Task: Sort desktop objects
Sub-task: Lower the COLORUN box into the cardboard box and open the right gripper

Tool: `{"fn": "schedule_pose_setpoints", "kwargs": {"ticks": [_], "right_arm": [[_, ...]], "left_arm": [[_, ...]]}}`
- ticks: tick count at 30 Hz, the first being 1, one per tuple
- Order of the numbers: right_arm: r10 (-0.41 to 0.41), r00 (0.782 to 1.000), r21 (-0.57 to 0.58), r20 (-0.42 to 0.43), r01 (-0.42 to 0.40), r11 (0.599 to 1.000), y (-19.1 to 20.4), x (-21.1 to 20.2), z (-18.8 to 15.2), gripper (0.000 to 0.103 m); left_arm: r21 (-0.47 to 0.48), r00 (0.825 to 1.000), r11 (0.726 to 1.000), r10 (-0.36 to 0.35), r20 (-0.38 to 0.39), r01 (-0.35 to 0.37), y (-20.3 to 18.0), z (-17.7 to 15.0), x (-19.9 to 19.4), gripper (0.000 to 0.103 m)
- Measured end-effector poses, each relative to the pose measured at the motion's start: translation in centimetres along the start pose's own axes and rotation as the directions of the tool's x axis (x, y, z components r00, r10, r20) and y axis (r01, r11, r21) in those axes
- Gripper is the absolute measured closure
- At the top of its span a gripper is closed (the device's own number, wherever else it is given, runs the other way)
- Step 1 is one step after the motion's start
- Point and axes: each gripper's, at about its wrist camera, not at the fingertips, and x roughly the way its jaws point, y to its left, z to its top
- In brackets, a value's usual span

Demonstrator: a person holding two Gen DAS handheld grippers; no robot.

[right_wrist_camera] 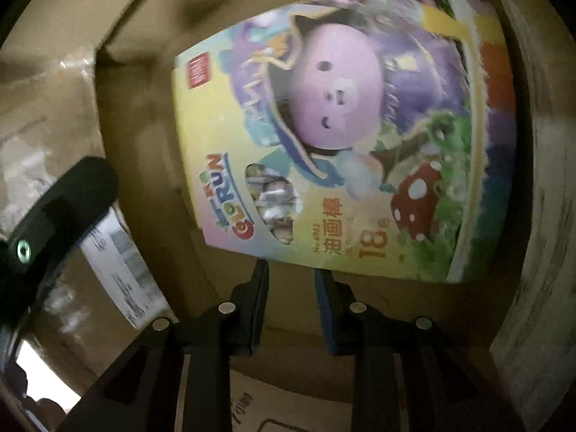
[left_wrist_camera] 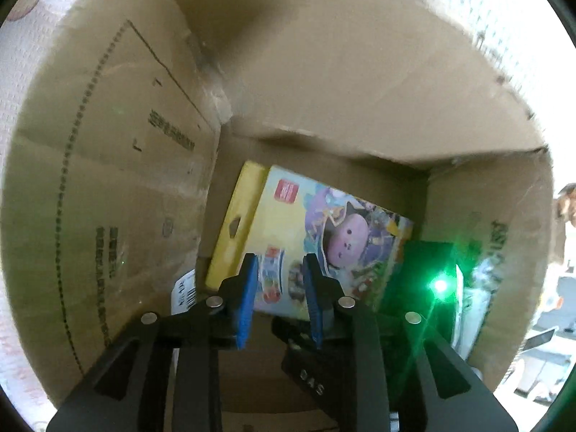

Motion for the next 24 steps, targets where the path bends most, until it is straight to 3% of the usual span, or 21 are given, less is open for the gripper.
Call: {"fn": "schedule_pose_setpoints", "kwargs": {"ticks": [4, 12, 15, 18, 20, 22, 23, 24], "right_arm": [[-0.068, 0.991, -0.087, 0.115, 0.078, 0.993, 0.8, -0.9, 0.6, 0.081], [-0.179, 0.964, -0.144, 0.194, 0.209, 0.967, 1.0, -0.6, 0.1, 0.081], [-0.194, 0.960, -0.181, 0.204, 0.232, 0.956, 1.0, -0.5, -0.1, 0.081], [-0.222, 0.953, -0.222, 0.208, 0.267, 0.938, 1.3, -1.1, -0.9, 0.081], [-0.225, 0.948, -0.246, 0.227, 0.279, 0.928, 2.9, -2.0, -3.2, 0.080], [-0.238, 0.921, -0.281, 0.309, 0.328, 0.902, 3.7, -4.3, -4.4, 0.080], [-0.250, 0.890, -0.304, 0.382, 0.377, 0.875, 4.3, -6.1, -5.5, 0.076], [-0.255, 0.871, -0.316, 0.420, 0.404, 0.858, 4.6, -7.2, -6.3, 0.067]], "left_arm": [[-0.008, 0.999, 1.000, 0.024, 0.041, -0.024, 0.1, -0.2, -1.0, 0.081], [0.000, 0.996, 0.997, 0.078, 0.034, -0.078, -0.4, -0.5, -1.1, 0.093], [0.001, 0.996, 0.997, 0.078, 0.047, -0.078, -0.6, -0.8, -1.6, 0.092], [-0.001, 0.995, 0.997, 0.073, 0.067, -0.074, -0.8, -1.0, -2.2, 0.077], [-0.008, 0.995, 0.999, 0.046, 0.092, -0.045, -0.9, -1.3, -3.0, 0.073], [-0.031, 0.994, 0.999, -0.006, 0.112, 0.009, -0.9, -1.6, -4.3, 0.064], [-0.037, 0.992, 0.999, -0.029, 0.126, 0.034, -0.9, -2.1, -5.1, 0.058], [-0.036, 0.988, 0.998, -0.041, 0.148, 0.046, -1.1, -2.5, -6.1, 0.054]]}}
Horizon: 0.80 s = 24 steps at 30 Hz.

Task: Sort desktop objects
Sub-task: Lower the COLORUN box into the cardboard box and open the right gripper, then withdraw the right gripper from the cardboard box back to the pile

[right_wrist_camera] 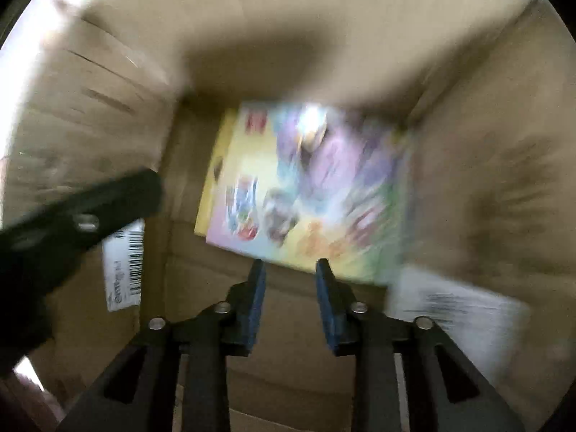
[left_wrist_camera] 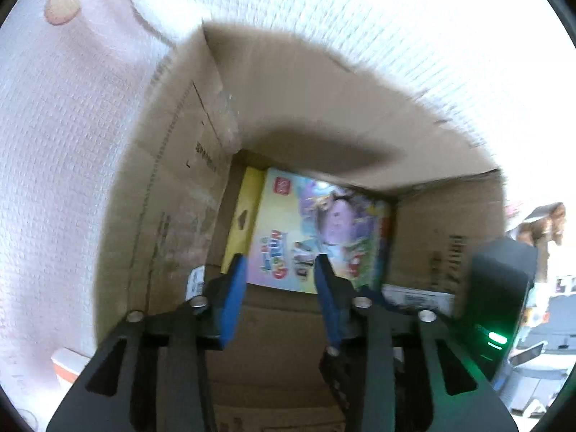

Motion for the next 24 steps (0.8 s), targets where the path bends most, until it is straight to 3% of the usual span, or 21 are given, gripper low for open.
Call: {"fn": "schedule_pose_setpoints", "kwargs": {"ticks": [3, 7, 13, 16, 21, 24], "right_arm": [[0.012, 0.997, -0.087, 0.081, -0.005, 0.996, 0.3, -4.1, -1.0, 0.056], [0.004, 0.981, -0.150, 0.193, 0.025, 0.988, 2.3, -8.3, 2.2, 0.053], [0.044, 0.967, -0.245, 0.251, 0.020, 0.969, 4.4, -12.1, -1.5, 0.053], [0.020, 0.957, -0.297, 0.288, 0.070, 0.952, 4.6, -12.6, -3.0, 0.053], [0.018, 0.936, -0.356, 0.352, 0.117, 0.927, 4.8, -13.4, -5.2, 0.052], [0.043, 0.918, -0.378, 0.393, 0.119, 0.918, 4.8, -15.5, -6.9, 0.048]], "left_arm": [[0.013, 0.995, 1.000, 0.022, 0.095, -0.024, -0.9, -0.7, -3.0, 0.045], [-0.006, 0.985, 0.998, 0.067, 0.161, -0.067, -0.5, -1.7, -5.5, 0.044], [-0.018, 0.975, 0.995, 0.097, 0.201, -0.095, -0.5, -5.0, -5.5, 0.044], [-0.017, 0.965, 0.992, 0.124, 0.232, -0.123, -1.1, -7.0, -5.7, 0.044], [-0.021, 0.928, 0.989, 0.145, 0.343, -0.147, -1.9, -10.8, -8.6, 0.044], [-0.069, 0.889, 0.986, 0.165, 0.427, -0.150, -1.7, -13.6, -10.6, 0.043]]}}
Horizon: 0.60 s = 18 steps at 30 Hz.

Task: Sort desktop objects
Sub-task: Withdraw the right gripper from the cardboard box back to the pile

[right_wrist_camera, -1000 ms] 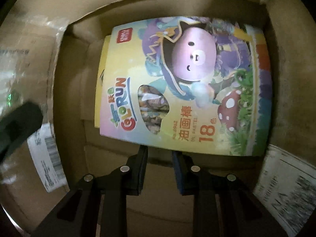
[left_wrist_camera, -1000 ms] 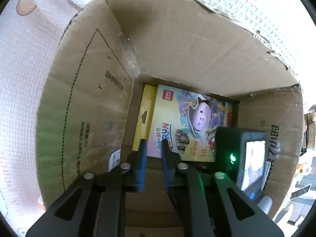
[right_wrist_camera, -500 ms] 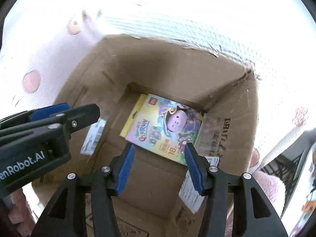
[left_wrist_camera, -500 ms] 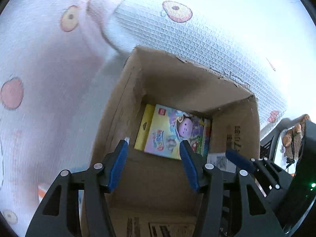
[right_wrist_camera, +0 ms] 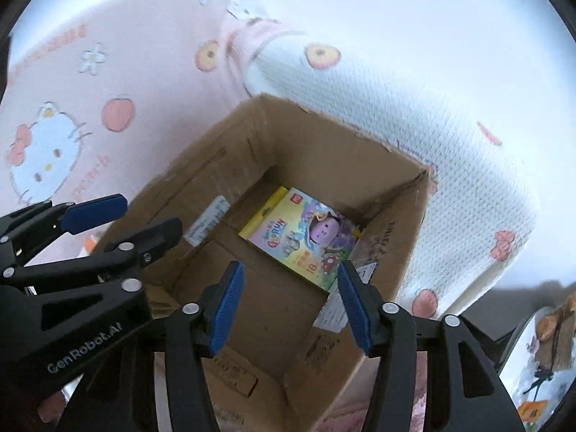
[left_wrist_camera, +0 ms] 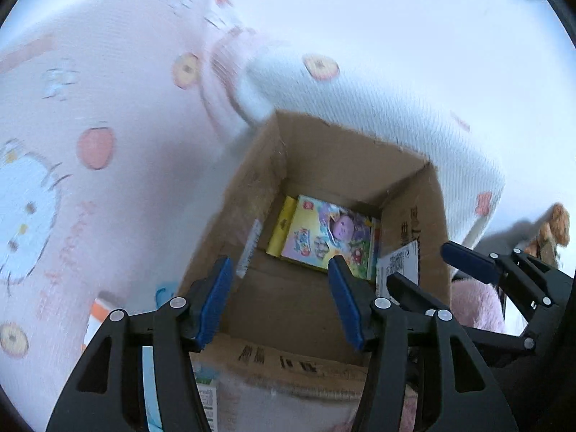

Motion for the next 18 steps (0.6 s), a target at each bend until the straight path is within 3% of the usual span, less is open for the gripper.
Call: {"fn": "schedule_pose_setpoints", "kwargs": {"ticks": [4, 7, 8, 10, 15, 18], "right_arm": [[0.011, 0.997, -0.069, 0.082, -0.005, 0.998, 1.7, -1.6, -1.9, 0.045], [0.113, 0.986, -0.111, 0.119, -0.100, 0.989, 3.2, -3.5, -3.3, 0.044], [0.182, 0.971, -0.141, 0.157, -0.160, 0.977, 3.9, -4.0, -4.0, 0.044], [0.244, 0.952, -0.174, 0.183, -0.213, 0.961, 4.8, -4.4, -5.0, 0.044], [0.379, 0.906, -0.207, 0.191, -0.340, 0.917, 6.9, -3.8, -7.3, 0.044], [0.420, 0.892, -0.200, 0.169, -0.387, 0.900, 7.9, -3.4, -8.0, 0.044]], "left_arm": [[-0.072, 0.995, 0.996, 0.051, 0.091, -0.045, 1.2, -2.8, -3.2, 0.043], [-0.138, 0.986, 0.989, 0.064, 0.157, -0.042, 3.0, -5.3, -5.5, 0.043], [-0.169, 0.981, 0.984, 0.082, 0.178, -0.051, 4.0, -6.6, -6.4, 0.043], [-0.204, 0.973, 0.975, 0.124, 0.193, -0.084, 5.4, -8.5, -7.4, 0.042], [-0.200, 0.942, 0.941, 0.304, 0.141, -0.274, 8.8, -13.7, -9.3, 0.041], [-0.229, 0.937, 0.924, 0.334, 0.097, -0.306, 11.0, -16.9, -10.1, 0.041]]}}
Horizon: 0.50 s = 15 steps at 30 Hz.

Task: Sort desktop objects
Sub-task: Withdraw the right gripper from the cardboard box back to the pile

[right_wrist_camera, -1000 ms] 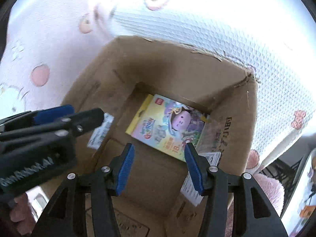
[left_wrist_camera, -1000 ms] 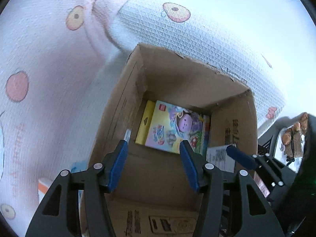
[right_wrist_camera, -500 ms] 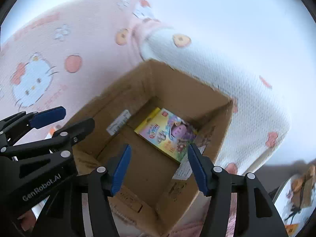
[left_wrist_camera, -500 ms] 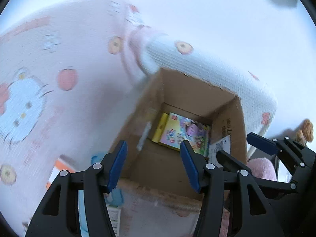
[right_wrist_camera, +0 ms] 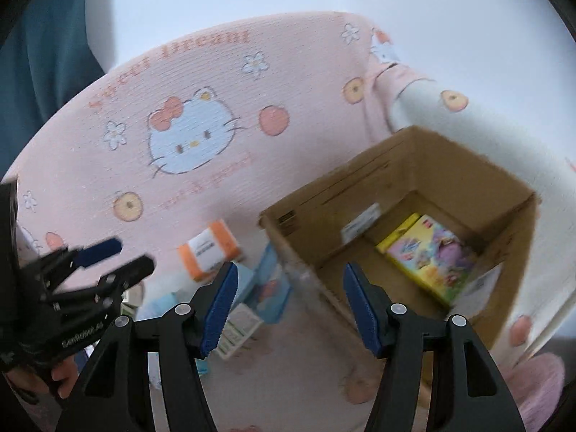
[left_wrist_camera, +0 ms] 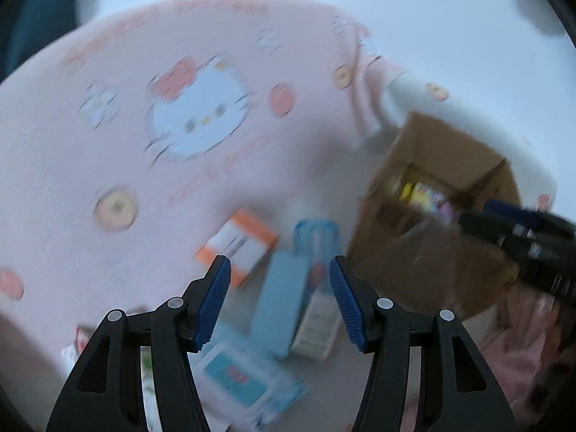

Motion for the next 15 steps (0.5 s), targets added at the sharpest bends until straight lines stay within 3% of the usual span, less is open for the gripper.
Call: {"fn": "schedule_pose_setpoints", "kwargs": {"ticks": [5, 9, 12, 14, 15], "right_arm": [[0.064, 0.997, -0.045, -0.040, -0.066, 0.997, 2.3, 1.3, -1.1, 0.044], [0.141, 0.987, -0.035, -0.075, -0.144, 0.989, 4.1, 2.5, -1.7, 0.044], [0.197, 0.973, -0.080, -0.119, -0.208, 0.975, 6.4, 3.5, -2.0, 0.044], [0.217, 0.965, -0.152, -0.145, -0.238, 0.959, 8.4, 3.9, -2.0, 0.044], [0.226, 0.962, -0.180, -0.154, -0.253, 0.951, 9.1, 4.0, -2.0, 0.044]], "left_arm": [[-0.135, 0.999, 0.991, -0.022, -0.046, 0.016, 4.9, -3.7, -1.0, 0.041], [-0.198, 0.998, 0.979, 0.032, -0.062, -0.044, 7.9, -6.3, -2.9, 0.041], [-0.156, 0.989, 0.980, 0.111, -0.096, -0.125, 9.6, -8.5, -5.2, 0.041], [-0.059, 0.969, 0.972, 0.219, -0.114, -0.226, 10.3, -10.4, -7.2, 0.041], [0.013, 0.949, 0.957, 0.289, -0.127, -0.290, 10.5, -11.5, -8.1, 0.041]]}}
